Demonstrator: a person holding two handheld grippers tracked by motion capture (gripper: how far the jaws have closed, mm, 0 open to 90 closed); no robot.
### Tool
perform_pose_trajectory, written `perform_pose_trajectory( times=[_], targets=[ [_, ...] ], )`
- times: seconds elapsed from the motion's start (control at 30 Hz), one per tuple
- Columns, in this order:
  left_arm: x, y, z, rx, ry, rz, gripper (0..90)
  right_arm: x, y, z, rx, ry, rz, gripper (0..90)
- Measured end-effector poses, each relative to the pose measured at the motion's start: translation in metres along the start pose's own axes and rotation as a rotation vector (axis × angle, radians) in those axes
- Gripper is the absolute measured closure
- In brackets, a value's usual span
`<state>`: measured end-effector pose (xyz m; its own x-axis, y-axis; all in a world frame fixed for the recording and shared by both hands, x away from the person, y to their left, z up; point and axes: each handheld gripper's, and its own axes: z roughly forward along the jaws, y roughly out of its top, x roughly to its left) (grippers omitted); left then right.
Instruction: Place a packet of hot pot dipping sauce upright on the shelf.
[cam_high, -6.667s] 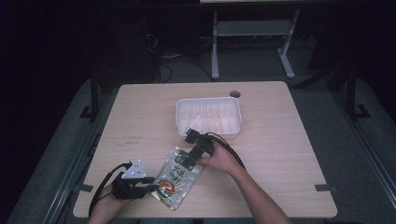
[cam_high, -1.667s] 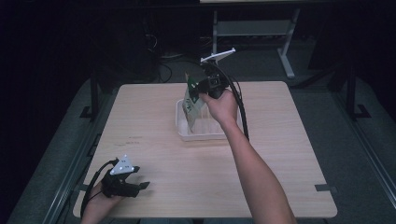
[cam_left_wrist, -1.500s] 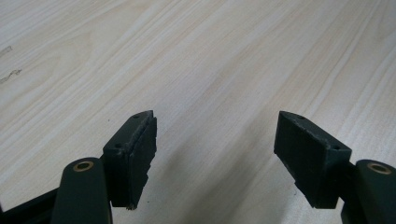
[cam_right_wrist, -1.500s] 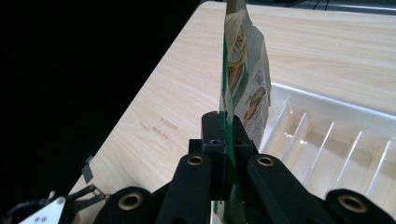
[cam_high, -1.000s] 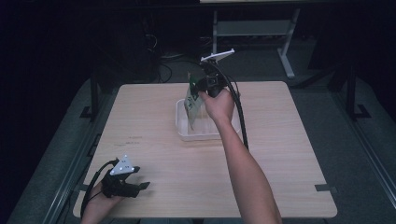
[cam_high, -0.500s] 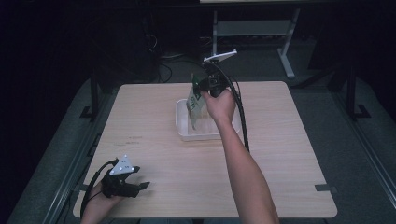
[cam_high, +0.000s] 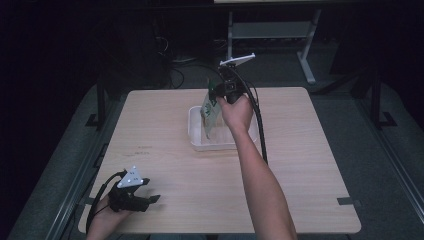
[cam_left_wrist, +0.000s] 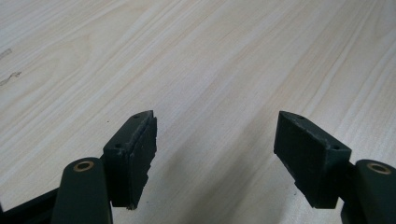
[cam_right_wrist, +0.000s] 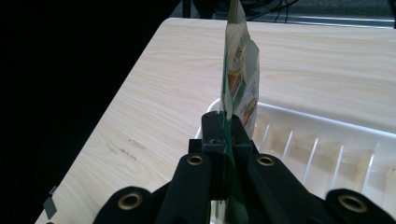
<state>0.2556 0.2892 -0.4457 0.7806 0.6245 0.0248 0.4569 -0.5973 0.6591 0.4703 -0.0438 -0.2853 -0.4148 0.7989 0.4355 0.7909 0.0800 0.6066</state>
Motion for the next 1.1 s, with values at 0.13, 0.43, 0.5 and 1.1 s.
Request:
perform_pose_trajectory(
  times=[0.13, 0.43, 0.5, 1.1],
  targets=[
    [0.000, 0.000, 0.000, 0.000, 0.000, 0.000, 29.2, -0.001, 0.000, 0.000, -0.003, -0.006, 0.003, 89.7],
    [0.000, 0.000, 0.000, 0.000, -0.001, -0.002, 29.2, -0.001, 0.000, 0.003, -0.008, -0.013, 0.009, 89.7],
    [0.000, 0.000, 0.000, 0.000, 0.000, -0.002, 29.2, -0.002, 0.000, 0.003, -0.012, -0.022, 0.014, 89.7],
    [0.000, 0.000, 0.000, -0.002, -0.001, -0.002, 29.2, -0.010, -0.005, 0.005, -0.014, -0.056, 0.043, 89.5]
  ],
)
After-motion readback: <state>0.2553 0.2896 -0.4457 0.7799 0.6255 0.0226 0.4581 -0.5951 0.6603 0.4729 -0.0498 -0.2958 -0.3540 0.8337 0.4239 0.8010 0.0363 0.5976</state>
